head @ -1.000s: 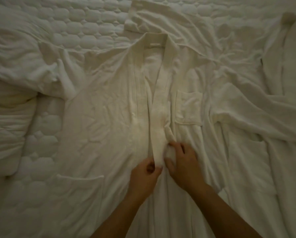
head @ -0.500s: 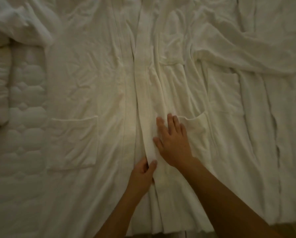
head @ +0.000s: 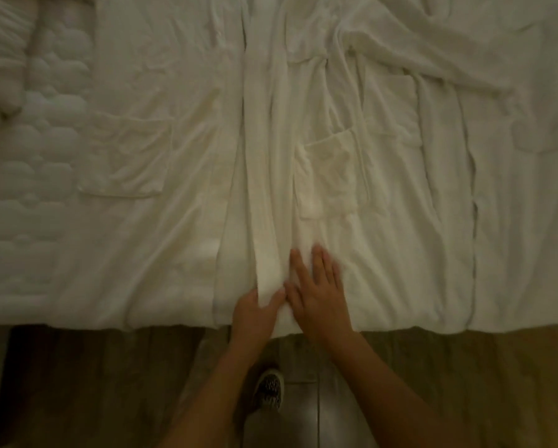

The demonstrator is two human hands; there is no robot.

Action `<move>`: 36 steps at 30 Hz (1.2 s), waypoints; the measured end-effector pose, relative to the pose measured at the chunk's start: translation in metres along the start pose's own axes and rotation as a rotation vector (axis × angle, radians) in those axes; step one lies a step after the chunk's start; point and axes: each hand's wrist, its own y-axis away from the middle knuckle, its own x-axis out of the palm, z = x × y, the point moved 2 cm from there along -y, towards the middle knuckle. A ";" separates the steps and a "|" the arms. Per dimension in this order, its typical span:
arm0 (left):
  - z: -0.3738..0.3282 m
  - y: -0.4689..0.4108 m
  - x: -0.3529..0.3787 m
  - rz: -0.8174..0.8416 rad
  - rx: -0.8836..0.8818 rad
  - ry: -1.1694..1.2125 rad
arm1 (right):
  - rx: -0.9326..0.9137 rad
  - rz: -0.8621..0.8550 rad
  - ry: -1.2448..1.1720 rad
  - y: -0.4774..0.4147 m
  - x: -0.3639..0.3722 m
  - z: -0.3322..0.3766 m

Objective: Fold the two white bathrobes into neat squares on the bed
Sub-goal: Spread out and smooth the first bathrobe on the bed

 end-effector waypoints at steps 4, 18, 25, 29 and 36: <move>0.030 0.005 -0.034 -0.200 -0.006 0.198 | -0.020 0.000 -0.020 0.039 0.012 -0.016; 0.128 -0.001 -0.087 0.093 -0.150 -0.781 | -0.031 -0.017 0.112 0.073 0.037 -0.041; 0.044 0.020 -0.075 -0.047 0.515 -0.912 | 0.036 -0.066 0.071 0.057 0.012 -0.026; -0.017 0.006 -0.076 -0.095 0.678 -1.048 | 0.044 -0.048 0.077 0.040 -0.011 -0.019; -0.114 -0.067 -0.062 0.097 0.436 -1.381 | 0.017 -0.040 0.076 -0.061 -0.069 -0.010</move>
